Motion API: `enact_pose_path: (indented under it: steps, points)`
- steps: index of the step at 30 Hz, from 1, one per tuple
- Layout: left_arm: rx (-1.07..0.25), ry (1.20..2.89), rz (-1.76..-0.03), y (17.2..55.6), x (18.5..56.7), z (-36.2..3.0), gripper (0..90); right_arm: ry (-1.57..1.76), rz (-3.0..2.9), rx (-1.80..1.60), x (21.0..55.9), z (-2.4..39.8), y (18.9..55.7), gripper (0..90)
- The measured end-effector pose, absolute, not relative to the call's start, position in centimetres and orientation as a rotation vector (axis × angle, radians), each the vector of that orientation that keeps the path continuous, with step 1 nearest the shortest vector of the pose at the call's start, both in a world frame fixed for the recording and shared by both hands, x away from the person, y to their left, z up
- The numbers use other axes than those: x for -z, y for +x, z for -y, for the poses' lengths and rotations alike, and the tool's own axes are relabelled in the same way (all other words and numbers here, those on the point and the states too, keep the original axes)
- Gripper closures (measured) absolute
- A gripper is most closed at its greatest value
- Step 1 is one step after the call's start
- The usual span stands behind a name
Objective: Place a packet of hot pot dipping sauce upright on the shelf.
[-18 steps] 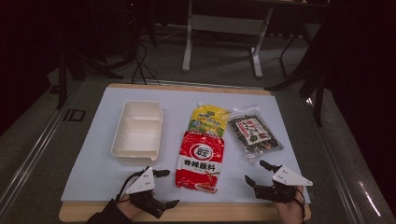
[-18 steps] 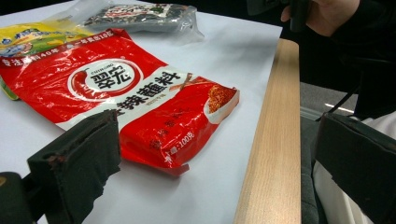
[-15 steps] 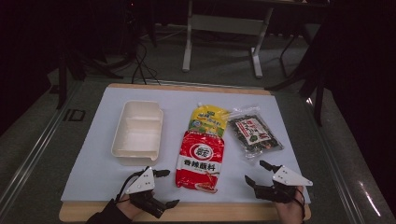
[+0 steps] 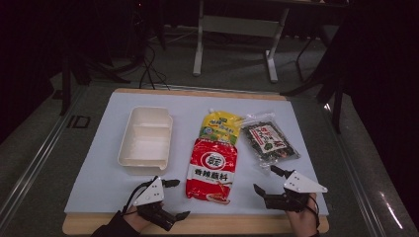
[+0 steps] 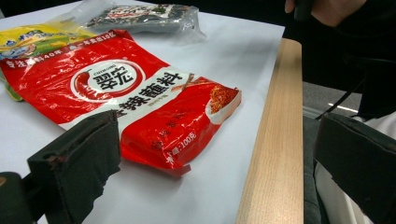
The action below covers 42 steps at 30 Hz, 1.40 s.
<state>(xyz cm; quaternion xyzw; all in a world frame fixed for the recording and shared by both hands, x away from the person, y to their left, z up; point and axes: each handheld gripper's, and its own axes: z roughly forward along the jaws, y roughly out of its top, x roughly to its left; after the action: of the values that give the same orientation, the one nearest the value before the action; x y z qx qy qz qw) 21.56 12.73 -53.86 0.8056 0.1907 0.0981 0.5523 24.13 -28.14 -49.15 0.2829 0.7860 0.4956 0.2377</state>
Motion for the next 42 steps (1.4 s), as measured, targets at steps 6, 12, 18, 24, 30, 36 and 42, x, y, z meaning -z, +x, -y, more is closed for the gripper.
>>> enact_pose_path:
  steps: [6,12,18,24,30,36,42]
  points:
    - [-0.232,1.901,-0.453,21.6,53.9,-12.8,1.8,0.746,-2.174,-1.331,48.0,26.7,25.2,13.7]
    - [-0.234,1.905,-0.452,21.5,53.9,-12.8,1.8,0.725,-2.174,-1.316,46.7,25.3,26.8,13.4]
    - [-0.232,1.903,-0.456,21.5,53.9,-12.8,1.8,0.739,-2.191,-1.331,45.8,24.3,28.5,10.1]
    - [-0.236,1.909,-0.45,21.5,53.9,-12.8,1.8,0.777,-2.213,-1.324,45.6,23.0,30.9,10.2]
    - [-0.236,1.91,-0.453,21.5,53.9,-12.8,1.8,0.801,-2.257,-1.314,46.1,22.3,32.9,12.4]
    - [-0.237,1.912,-0.453,21.5,53.9,-12.8,1.8,0.846,-2.33,-1.278,47.6,21.4,35.2,17.4]
    - [-0.245,1.917,-0.451,21.4,53.9,-12.8,1.8,0.883,-2.381,-1.219,48.9,20.6,36.8,21.5]
